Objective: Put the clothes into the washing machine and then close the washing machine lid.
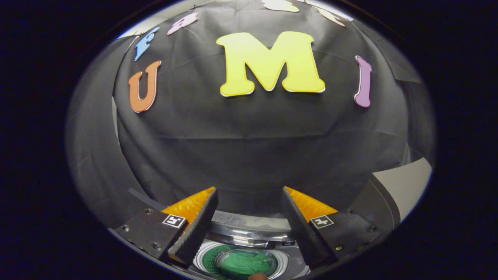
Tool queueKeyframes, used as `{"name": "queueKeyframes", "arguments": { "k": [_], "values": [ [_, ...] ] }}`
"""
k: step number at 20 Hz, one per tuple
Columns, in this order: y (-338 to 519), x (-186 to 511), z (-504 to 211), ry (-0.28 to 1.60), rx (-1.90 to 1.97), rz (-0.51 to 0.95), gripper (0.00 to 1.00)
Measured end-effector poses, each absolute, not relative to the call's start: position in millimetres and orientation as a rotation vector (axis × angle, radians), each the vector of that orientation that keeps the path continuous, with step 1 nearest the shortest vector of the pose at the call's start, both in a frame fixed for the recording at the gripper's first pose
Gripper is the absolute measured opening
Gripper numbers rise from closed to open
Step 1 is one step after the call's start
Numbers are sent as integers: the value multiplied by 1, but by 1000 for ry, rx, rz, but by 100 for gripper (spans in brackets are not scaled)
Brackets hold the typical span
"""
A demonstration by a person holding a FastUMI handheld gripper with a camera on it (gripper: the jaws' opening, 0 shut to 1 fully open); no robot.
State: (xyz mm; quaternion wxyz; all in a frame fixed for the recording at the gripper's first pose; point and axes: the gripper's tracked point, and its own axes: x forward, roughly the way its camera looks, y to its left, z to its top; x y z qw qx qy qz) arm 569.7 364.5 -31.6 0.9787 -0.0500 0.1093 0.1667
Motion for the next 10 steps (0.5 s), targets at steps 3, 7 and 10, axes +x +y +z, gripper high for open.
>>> {"name": "queueKeyframes", "arguments": {
  "k": [3, 7, 10],
  "values": [
    [363, 556, -38, 212, -99, 339, 100],
    [360, 537, -49, 204, -109, 361, 100],
    [360, 518, -56, 191, -86, 407, 99]
  ]
}}
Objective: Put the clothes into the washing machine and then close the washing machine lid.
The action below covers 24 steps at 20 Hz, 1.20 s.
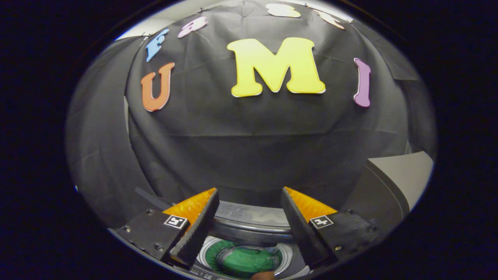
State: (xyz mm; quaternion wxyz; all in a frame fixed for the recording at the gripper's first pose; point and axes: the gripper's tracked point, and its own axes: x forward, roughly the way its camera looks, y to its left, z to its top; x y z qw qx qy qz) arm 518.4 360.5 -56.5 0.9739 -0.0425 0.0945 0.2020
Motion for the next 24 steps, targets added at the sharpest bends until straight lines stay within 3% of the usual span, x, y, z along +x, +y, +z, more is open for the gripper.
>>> {"name": "queueKeyframes", "arguments": {
  "k": [14, 19, 24],
  "values": [
    [345, 448, -85, 249, -152, 500, 99],
    [310, 385, -49, 143, -178, 543, 99],
    [225, 285, -12, 57, -127, 452, 98]
  ]
}}
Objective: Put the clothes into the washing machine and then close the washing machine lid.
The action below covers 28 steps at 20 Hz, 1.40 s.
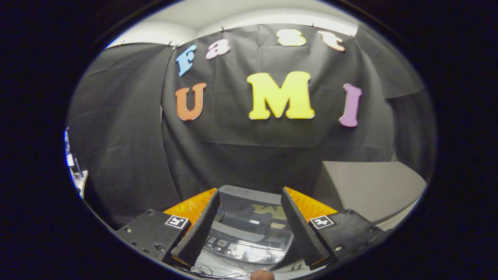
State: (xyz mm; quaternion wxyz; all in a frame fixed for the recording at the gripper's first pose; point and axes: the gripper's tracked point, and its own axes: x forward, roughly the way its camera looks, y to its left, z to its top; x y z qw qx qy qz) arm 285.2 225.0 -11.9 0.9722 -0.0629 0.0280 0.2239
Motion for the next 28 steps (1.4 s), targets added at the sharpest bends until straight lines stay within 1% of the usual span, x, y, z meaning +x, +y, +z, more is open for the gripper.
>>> {"name": "queueKeyframes", "arguments": {
  "k": [5, 8, 11, 14, 20, 28],
  "values": [
    [116, 171, 3, 52, -73, 314, 98],
    [57, 114, 11, 47, -51, 247, 98],
    [9, 76, 21, 21, -62, 192, 98],
    [-18, 42, 28, -8, -41, 175, 98],
    [-42, 2, 29, -17, -37, 194, 98],
    [-59, -1, 35, -38, -31, 199, 98]
  ]
}}
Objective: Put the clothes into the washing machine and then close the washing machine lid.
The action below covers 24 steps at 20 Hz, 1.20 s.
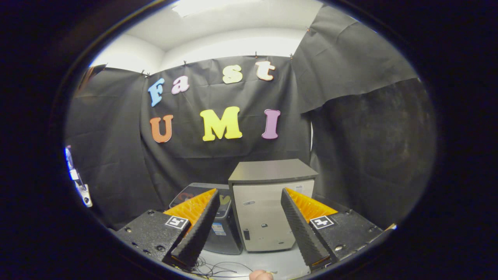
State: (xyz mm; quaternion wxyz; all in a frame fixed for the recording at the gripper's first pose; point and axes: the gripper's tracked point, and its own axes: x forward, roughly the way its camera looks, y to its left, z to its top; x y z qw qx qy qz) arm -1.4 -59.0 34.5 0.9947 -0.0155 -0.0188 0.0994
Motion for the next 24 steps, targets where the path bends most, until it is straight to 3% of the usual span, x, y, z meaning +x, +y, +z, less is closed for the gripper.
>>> {"name": "queueKeyframes", "arguments": {
  "k": [24],
  "values": [
    [-57, 29, 48, -55, -32, 244, 98]
  ]
}}
